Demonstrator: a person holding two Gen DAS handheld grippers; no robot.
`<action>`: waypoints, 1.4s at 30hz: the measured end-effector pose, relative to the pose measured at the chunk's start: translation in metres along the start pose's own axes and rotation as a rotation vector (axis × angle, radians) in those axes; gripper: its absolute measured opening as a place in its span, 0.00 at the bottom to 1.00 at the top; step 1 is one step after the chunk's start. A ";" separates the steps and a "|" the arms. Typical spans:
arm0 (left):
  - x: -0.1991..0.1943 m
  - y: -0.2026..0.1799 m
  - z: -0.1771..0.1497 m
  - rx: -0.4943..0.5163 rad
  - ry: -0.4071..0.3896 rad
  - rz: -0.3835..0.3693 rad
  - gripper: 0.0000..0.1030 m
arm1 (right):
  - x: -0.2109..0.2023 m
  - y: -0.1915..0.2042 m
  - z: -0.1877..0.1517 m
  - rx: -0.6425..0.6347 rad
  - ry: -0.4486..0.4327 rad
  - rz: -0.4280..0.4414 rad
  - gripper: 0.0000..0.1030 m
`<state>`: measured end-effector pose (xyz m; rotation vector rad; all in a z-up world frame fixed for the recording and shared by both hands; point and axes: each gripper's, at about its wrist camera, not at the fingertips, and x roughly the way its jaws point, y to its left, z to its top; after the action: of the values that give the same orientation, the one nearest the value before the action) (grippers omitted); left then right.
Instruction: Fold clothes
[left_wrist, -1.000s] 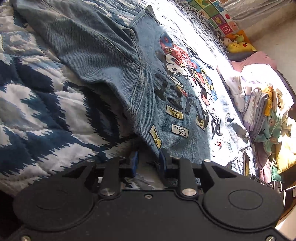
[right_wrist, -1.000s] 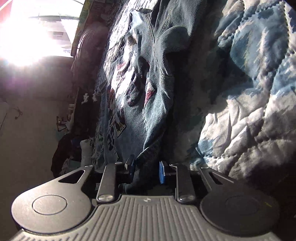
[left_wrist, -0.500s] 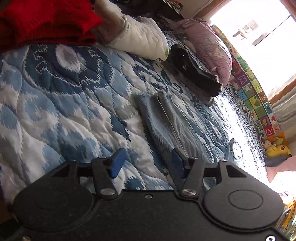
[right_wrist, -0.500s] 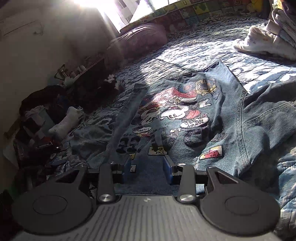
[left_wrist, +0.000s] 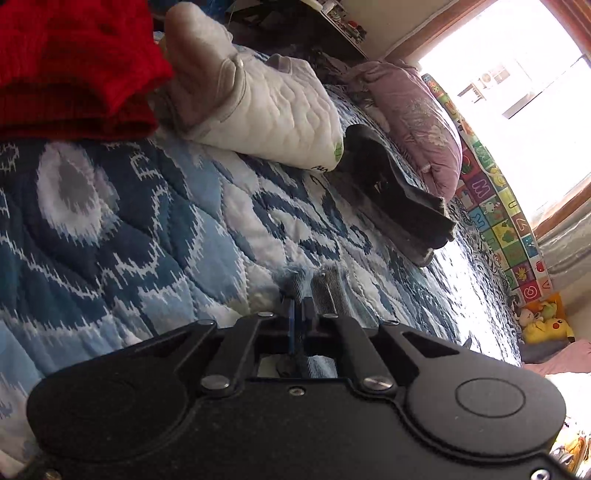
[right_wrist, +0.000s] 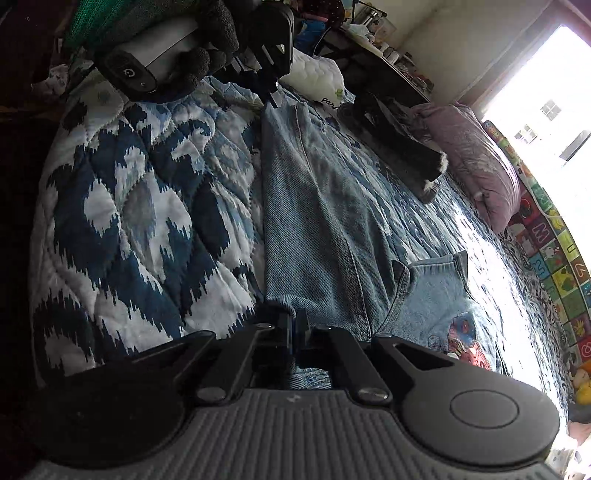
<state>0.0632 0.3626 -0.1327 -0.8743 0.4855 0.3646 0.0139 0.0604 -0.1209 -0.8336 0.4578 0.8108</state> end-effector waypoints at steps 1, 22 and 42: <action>0.000 -0.002 0.003 0.022 -0.008 -0.005 0.01 | -0.002 -0.003 0.001 0.032 -0.007 0.017 0.03; 0.029 -0.070 -0.019 0.413 0.125 -0.058 0.12 | -0.012 -0.011 -0.004 0.269 -0.111 0.148 0.27; -0.016 -0.088 -0.099 0.521 0.167 -0.024 0.45 | -0.095 -0.125 -0.122 0.963 -0.225 0.177 0.39</action>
<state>0.0677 0.2296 -0.1215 -0.4047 0.6858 0.1296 0.0468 -0.1298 -0.0744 0.1900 0.6428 0.7181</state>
